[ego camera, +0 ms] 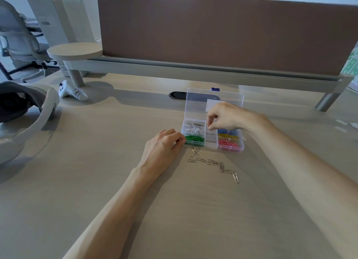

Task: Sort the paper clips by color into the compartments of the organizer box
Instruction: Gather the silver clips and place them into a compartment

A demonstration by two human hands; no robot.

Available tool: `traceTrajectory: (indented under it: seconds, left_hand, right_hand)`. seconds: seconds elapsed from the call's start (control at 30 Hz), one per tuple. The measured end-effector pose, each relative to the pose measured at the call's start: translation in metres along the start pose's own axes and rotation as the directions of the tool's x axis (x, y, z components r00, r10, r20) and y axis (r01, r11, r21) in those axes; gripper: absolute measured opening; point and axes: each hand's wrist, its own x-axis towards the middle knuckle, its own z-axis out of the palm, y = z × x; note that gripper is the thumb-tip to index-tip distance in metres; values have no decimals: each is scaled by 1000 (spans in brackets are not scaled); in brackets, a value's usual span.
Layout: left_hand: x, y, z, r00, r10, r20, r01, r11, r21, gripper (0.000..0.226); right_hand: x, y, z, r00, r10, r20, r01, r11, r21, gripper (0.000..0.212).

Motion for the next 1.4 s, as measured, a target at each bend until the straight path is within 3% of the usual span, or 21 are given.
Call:
traceTrajectory:
  seconds: [0.1,0.3,0.43,0.53,0.67,0.77,0.87,1.13,1.27,1.4]
  left_hand:
    - [0,0,0,1000,7,-4,-7,1000,1,12]
    - [-1,-1,-1,1000,27,-7,-27,999,17,13]
    - [-3,1,-3,997,76,-17,-76,997,-15,16]
    - [-7,3,-7,992,122,-23,-124,985,-116,11]
    - [-12,-1,-11,980,152,129,-128,976,-175,22]
    - [-13,1,-11,972,148,181,-119,980,-160,24]
    - [-15,7,-11,974,116,193,-97,990,-104,25]
    - [-20,21,-6,980,64,189,-49,996,-81,24]
    - [-23,30,-4,976,88,199,-65,991,-119,15]
    - [-23,30,-4,974,113,194,-84,984,-156,9]
  right_hand:
    - [5,-3,2,988,-16,-155,23,999,45,4]
    - [9,-9,30,974,-23,-227,50,992,115,15]
    - [-15,-5,26,933,-16,-361,82,982,170,15]
    - [-58,-2,19,957,-22,-290,92,969,230,12]
    - [-110,6,21,994,-9,-111,51,922,383,20]
    - [-127,20,31,999,27,45,-41,932,359,40]
    - [-131,25,45,995,36,89,-62,948,312,52]
    - [-124,9,70,990,-54,-128,93,940,329,27]
    - [-122,1,81,959,-40,-279,144,921,362,17]
    - [-121,0,87,939,-9,-343,155,902,403,12]
